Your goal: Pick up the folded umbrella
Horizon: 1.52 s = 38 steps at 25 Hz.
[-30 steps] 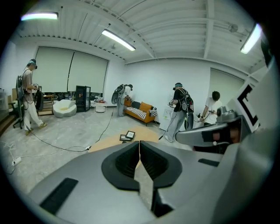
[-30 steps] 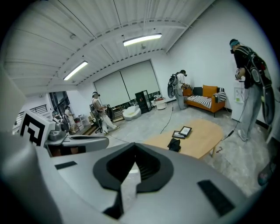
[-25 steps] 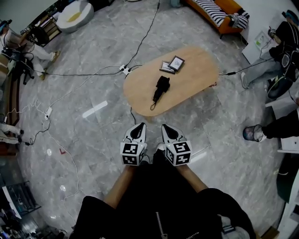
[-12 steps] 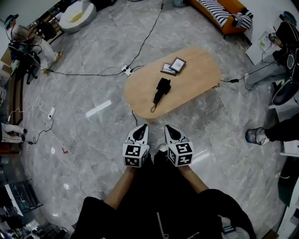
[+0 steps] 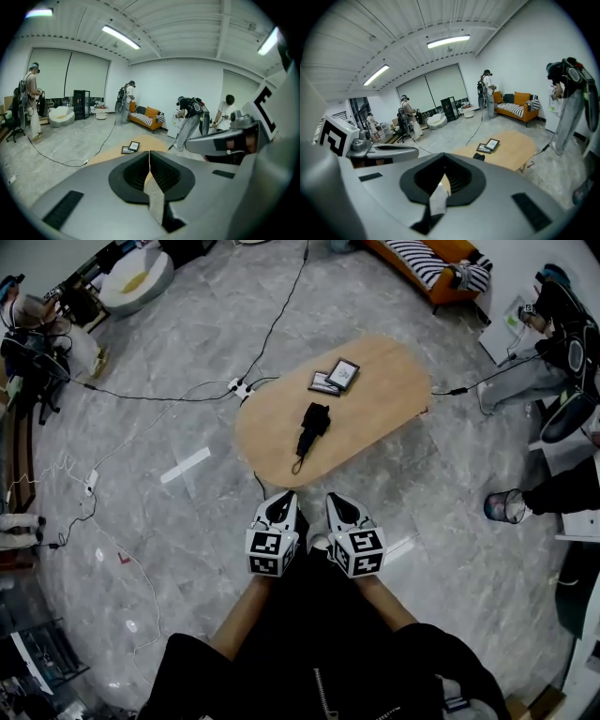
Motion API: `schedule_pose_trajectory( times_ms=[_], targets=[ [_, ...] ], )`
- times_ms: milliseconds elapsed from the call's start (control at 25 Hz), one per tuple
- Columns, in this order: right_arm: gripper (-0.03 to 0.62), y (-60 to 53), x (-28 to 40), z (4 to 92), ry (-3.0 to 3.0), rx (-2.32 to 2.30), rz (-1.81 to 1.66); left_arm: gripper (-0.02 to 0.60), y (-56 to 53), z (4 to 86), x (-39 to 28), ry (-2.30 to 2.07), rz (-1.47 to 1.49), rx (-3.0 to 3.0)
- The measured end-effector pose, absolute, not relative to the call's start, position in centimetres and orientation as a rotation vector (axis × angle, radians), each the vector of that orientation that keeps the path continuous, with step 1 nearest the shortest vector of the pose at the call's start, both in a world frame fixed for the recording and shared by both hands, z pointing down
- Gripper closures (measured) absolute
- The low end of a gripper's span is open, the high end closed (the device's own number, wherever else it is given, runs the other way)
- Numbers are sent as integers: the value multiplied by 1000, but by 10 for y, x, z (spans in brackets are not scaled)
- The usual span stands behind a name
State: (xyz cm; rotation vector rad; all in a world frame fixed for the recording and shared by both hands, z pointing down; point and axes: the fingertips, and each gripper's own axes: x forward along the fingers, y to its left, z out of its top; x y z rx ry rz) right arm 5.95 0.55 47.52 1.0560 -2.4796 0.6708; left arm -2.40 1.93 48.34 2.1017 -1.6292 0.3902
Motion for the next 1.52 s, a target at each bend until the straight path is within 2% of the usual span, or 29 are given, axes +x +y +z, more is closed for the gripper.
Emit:
schedule_pose_trajectory(
  times_ms=[360,1040,1520],
  targets=[
    [583,-34,46,483,-2416,1103,684,566,-39,497,-29,-1530,379,2164],
    [583,-119,-24,491,-2321,1146,710,566,-129,509,-97,-1418,385,2184],
    [583,-181,-25,497,-2299,1209,676,565,-171,529,-107,-1352,427,2204]
  ],
)
